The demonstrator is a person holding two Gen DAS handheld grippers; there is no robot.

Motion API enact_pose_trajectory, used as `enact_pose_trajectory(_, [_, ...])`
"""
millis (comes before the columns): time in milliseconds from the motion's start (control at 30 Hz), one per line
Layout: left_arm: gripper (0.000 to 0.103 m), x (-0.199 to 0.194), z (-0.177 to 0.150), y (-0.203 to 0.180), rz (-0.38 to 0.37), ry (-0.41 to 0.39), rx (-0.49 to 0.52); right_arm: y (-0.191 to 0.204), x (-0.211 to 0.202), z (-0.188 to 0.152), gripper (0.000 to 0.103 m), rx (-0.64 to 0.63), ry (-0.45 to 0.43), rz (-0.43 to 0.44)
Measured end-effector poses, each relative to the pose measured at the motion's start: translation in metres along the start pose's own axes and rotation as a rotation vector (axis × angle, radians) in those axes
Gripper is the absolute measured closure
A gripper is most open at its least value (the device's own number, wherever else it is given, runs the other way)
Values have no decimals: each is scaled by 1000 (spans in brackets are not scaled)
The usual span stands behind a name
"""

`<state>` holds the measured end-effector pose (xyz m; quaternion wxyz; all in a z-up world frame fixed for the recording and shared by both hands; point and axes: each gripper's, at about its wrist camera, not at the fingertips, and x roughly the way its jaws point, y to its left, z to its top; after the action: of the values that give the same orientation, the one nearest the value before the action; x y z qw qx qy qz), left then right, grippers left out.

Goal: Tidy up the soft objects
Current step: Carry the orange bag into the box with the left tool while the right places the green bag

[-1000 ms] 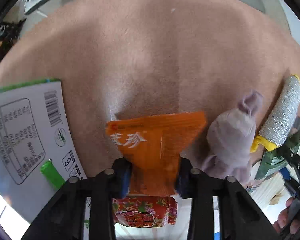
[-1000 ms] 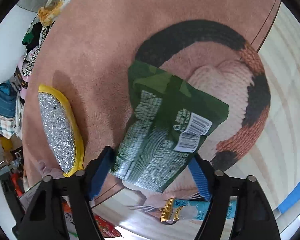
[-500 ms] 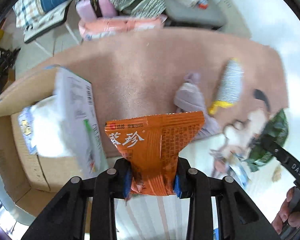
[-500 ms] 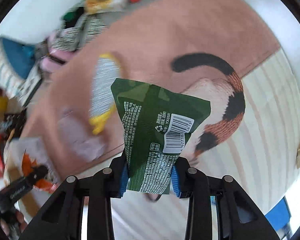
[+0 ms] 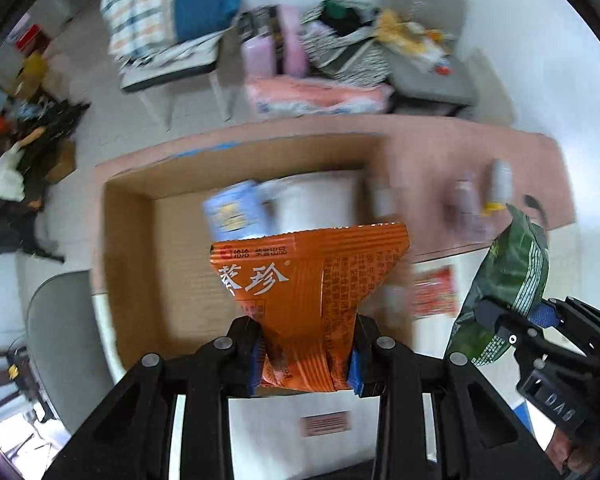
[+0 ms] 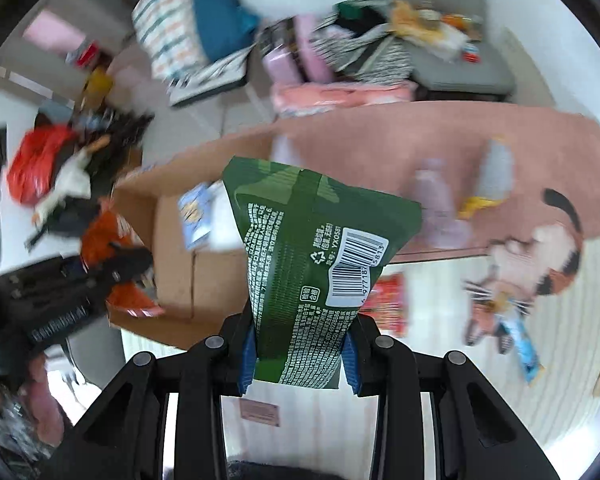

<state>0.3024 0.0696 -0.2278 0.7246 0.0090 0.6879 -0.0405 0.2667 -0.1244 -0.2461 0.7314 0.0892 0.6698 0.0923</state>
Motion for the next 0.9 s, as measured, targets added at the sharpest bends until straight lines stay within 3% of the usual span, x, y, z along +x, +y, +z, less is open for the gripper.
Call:
enact_pose_trajectory(167, [74, 44, 5, 54, 50, 76, -46, 63, 78, -1, 66, -85, 118, -73])
enact_pose_trajectory(400, [74, 127, 39, 103, 102, 200, -80, 88, 159, -2, 66, -125, 255, -189])
enact_pose_trajectory(667, [74, 191, 73, 101, 149, 284, -23, 97, 192, -2, 66, -146, 333, -244])
enact_pose_trajectory(900, [73, 193, 84, 91, 139, 273, -2, 101, 203, -2, 66, -166, 367, -250])
